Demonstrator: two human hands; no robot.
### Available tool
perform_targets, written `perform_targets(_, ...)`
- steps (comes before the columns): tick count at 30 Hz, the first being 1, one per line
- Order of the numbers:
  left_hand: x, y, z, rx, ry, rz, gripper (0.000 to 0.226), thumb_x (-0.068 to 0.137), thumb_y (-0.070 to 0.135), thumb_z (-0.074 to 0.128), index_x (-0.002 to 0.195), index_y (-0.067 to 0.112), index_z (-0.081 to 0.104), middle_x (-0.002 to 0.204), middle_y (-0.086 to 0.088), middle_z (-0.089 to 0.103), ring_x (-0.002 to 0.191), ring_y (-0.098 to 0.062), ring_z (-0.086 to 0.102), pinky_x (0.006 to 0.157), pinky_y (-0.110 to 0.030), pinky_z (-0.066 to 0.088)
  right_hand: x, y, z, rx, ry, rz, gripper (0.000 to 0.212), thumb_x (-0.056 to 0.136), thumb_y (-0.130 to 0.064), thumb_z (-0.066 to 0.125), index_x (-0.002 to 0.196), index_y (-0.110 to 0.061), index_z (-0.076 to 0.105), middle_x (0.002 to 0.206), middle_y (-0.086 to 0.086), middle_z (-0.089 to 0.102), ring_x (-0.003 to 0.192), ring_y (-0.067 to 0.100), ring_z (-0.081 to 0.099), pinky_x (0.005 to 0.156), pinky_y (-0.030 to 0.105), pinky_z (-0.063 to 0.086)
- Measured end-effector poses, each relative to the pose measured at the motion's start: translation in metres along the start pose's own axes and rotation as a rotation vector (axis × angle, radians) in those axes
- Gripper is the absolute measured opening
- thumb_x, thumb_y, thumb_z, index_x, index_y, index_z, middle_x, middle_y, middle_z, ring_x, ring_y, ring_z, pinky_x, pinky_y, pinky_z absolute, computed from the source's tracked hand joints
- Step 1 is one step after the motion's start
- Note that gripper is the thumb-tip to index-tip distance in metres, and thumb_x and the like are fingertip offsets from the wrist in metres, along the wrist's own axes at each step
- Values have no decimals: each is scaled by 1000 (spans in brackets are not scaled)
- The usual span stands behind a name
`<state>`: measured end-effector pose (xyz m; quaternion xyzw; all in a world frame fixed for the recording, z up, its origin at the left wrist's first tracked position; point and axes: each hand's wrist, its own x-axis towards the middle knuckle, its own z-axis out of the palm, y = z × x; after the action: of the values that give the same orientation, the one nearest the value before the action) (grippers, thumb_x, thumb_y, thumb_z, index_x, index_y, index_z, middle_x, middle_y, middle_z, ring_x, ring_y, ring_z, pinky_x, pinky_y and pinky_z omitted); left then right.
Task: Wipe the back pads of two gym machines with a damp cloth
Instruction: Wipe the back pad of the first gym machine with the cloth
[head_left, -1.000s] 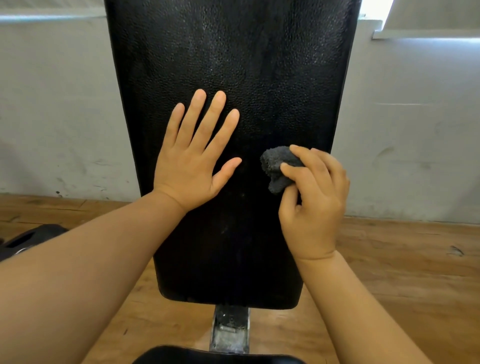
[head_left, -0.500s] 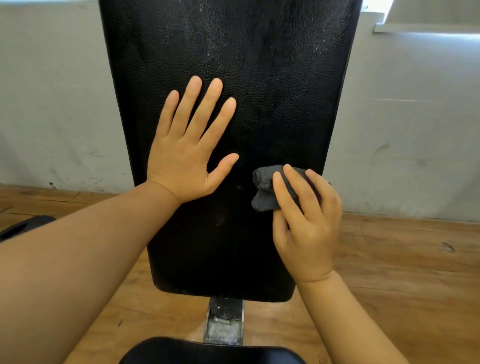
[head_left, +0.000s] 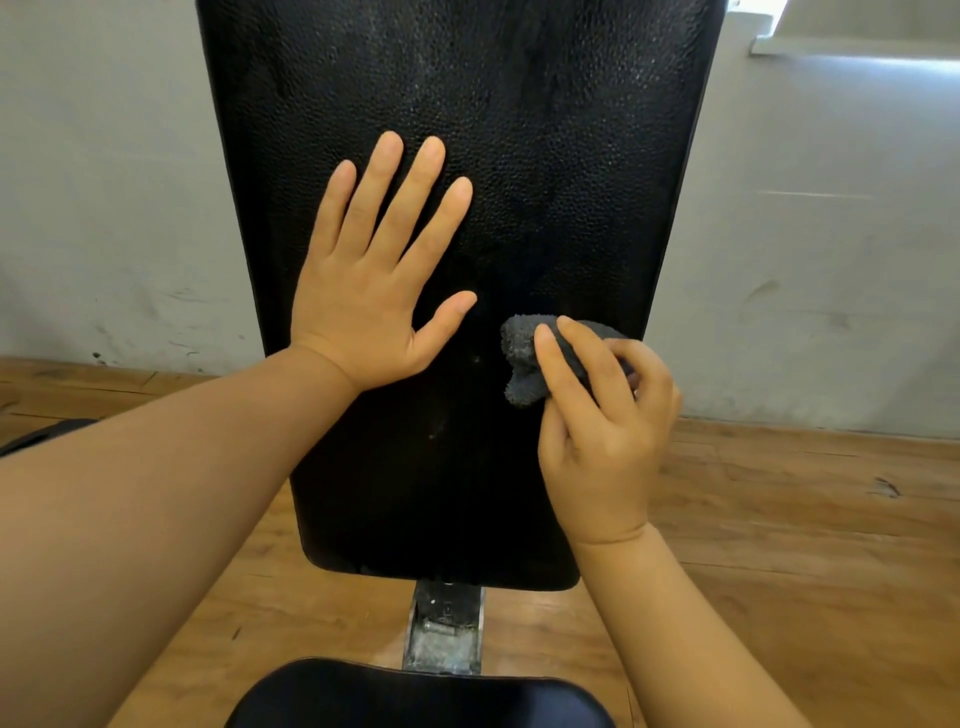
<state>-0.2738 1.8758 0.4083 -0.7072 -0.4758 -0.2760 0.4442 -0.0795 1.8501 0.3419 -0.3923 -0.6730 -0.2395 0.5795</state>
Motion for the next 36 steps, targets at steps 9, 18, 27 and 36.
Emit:
perform_targets(9, 0, 0, 1, -3, 4, 1, 66, 96, 48, 38, 148, 11, 25, 152, -20, 25, 140, -40, 17, 115, -50, 9, -26, 2, -5, 9, -78, -74, 28, 92, 0, 51, 113, -13, 64, 114, 7, 67, 101, 28, 49, 83, 35, 37)
perform_targets(18, 1, 0, 1, 0, 10, -2, 65, 97, 48, 38, 148, 12, 24, 152, -21, 26, 140, -40, 18, 116, -50, 9, -10, -3, -1, -9, -57, -40, 33, 88, 6, 49, 106, -9, 73, 114, 5, 51, 99, 27, 48, 81, 33, 35)
perform_targets(27, -2, 2, 0, 18, -1, -6, 61, 99, 47, 36, 148, 12, 23, 152, -21, 27, 139, -40, 18, 116, -49, 9, -39, -15, -1, -11, -109, 23, 35, 95, -2, 40, 103, -9, 73, 110, 10, 63, 100, 26, 47, 80, 34, 36)
perform_targets(36, -3, 2, 0, 5, 1, -8, 60, 99, 45, 34, 147, 12, 23, 152, -21, 27, 139, -39, 17, 115, -49, 9, -21, -26, 8, 17, -70, 44, 39, 97, -6, 35, 103, -9, 73, 107, 11, 63, 96, 28, 49, 78, 35, 39)
